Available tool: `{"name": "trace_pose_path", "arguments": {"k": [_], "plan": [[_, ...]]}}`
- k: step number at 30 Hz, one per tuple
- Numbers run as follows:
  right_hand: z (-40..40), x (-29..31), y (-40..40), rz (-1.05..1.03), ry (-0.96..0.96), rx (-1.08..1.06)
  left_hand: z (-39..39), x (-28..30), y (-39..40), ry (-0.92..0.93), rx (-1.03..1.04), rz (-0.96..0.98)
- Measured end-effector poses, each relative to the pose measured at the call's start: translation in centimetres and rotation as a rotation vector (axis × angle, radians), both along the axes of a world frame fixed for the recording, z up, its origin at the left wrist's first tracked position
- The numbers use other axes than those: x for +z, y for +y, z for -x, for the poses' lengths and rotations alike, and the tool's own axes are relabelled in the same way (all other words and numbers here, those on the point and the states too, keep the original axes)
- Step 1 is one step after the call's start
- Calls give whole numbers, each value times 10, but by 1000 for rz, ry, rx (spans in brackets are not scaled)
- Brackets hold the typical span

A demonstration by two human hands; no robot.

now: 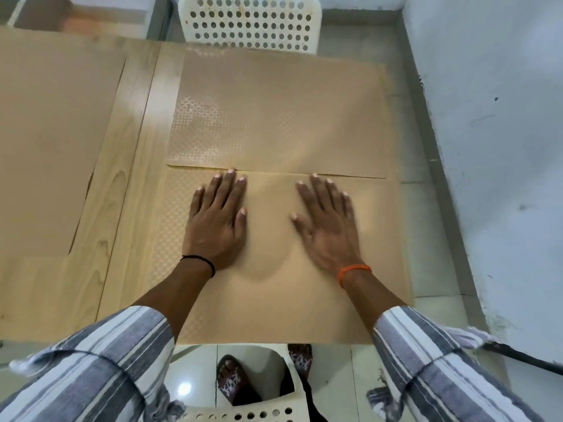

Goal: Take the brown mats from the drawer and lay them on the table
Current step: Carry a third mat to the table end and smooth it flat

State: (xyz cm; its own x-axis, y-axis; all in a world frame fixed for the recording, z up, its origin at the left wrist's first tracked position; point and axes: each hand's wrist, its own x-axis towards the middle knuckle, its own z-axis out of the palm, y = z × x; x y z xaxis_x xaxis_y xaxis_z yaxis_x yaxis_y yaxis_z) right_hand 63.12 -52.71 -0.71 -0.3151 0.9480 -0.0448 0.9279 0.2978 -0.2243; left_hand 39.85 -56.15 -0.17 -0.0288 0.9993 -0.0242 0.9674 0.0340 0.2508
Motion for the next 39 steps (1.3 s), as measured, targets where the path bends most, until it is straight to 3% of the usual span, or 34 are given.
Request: {"name": "trace_pose_path", "arguments": {"k": [7,12,20,27,31,36,39], "plan": [[-86,-2,1,45,-18,-330,-1,0,0,3,-2,-5],[-83,-3,-17,35,-8,-325,-2,2,-2,-2,-5,-12],[-88,2,-154,20,-15,-286,-1,7,0,-13,-15,-14],[-91,0,-170,-4,-22,-295,-6,11,-8,-11,13,-15],[-91,0,-171,-25,-21,-290,-59,22,-44,-87,98,35],[-92,-3,-170,-17,-60,-275,-181,16,-126,-88,-163,104],[-95,-5,-170,-20,-68,-261,-184,9,-132,-42,-196,126]]}}
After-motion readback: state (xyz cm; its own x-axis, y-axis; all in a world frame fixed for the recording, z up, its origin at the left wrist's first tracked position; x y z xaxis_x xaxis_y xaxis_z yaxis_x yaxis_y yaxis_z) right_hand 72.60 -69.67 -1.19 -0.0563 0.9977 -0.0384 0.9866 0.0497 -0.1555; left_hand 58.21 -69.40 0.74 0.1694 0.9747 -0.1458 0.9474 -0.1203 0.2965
